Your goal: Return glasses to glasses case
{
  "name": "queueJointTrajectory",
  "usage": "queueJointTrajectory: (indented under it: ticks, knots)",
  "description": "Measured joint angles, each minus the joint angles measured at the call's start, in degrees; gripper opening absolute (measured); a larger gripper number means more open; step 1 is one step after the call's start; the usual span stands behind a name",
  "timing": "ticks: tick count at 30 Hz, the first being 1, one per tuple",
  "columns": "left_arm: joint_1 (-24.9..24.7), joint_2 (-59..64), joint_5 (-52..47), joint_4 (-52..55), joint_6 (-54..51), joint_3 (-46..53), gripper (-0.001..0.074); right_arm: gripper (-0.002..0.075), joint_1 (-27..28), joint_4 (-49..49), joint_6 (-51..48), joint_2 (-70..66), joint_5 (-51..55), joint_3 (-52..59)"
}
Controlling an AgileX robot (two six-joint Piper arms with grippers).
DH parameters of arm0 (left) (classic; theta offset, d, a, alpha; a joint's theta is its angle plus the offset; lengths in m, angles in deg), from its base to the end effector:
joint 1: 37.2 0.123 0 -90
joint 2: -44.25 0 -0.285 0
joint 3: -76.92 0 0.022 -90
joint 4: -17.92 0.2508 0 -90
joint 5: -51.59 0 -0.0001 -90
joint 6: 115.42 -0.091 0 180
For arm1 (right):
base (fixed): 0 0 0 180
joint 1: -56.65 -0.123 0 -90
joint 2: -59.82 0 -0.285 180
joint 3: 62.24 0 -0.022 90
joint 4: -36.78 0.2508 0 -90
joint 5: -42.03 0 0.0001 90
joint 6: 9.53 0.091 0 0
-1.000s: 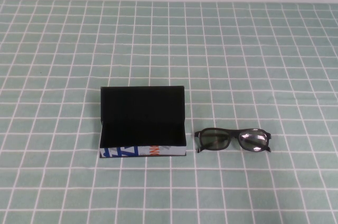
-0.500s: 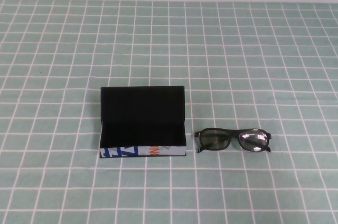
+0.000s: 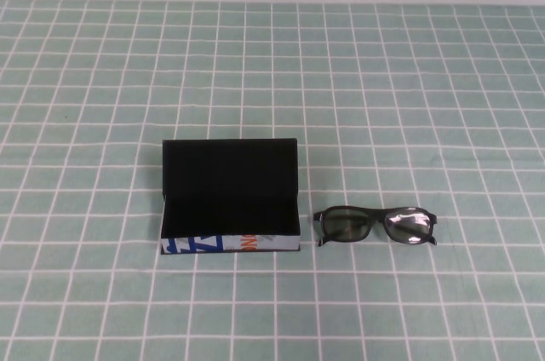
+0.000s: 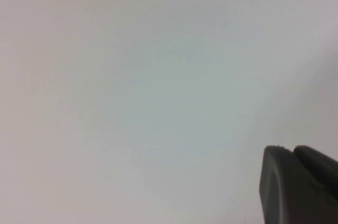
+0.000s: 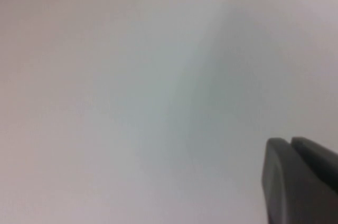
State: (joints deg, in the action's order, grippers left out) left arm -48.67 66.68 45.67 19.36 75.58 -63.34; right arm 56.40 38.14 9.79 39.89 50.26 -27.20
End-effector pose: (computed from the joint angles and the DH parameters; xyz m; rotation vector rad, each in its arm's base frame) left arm 0.0319 -0.0062 0.4022 0.0175 1.1942 -0.3212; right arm 0.0061 0.0003 0.4231 0.1935 1.0917 0.3290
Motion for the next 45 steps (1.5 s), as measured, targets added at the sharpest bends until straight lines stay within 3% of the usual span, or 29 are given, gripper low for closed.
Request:
queueJointTrajectory:
  ticks: [6,17,23,28,37,45]
  knots:
    - [0.0,11.3,-10.1,0.0,0.0,-1.5,-0.0002,-0.0013,-0.1,-1.4,-0.6,-11.9,17.6,-3.6]
    - [0.0,21.6,-17.6,-0.6,-0.2,-1.5,-0.0002,-0.0013,-0.1,-0.6,-2.7,-15.0,18.2,-3.7]
    - [0.0,26.1,-19.3,-2.4,-3.5,-1.5,-0.0002,-0.0013,-0.1,-0.1,-12.6,-25.1,14.8,-4.2]
    - [0.0,31.3,-23.2,-9.2,-14.5,-4.7,-0.0002,-0.0013,-1.6,1.8,-23.5,-37.6,18.0,-12.2]
    - [0.7,44.6,-31.8,-27.5,-41.0,-11.9,-0.0002,-0.0013,-8.1,10.0,-50.4,-61.6,49.1,-35.0]
    - [13.4,56.8,-41.9,-55.7,-63.6,-12.3,-0.0002,0.0,-10.0,17.1,-63.2,-73.9,53.9,-38.0]
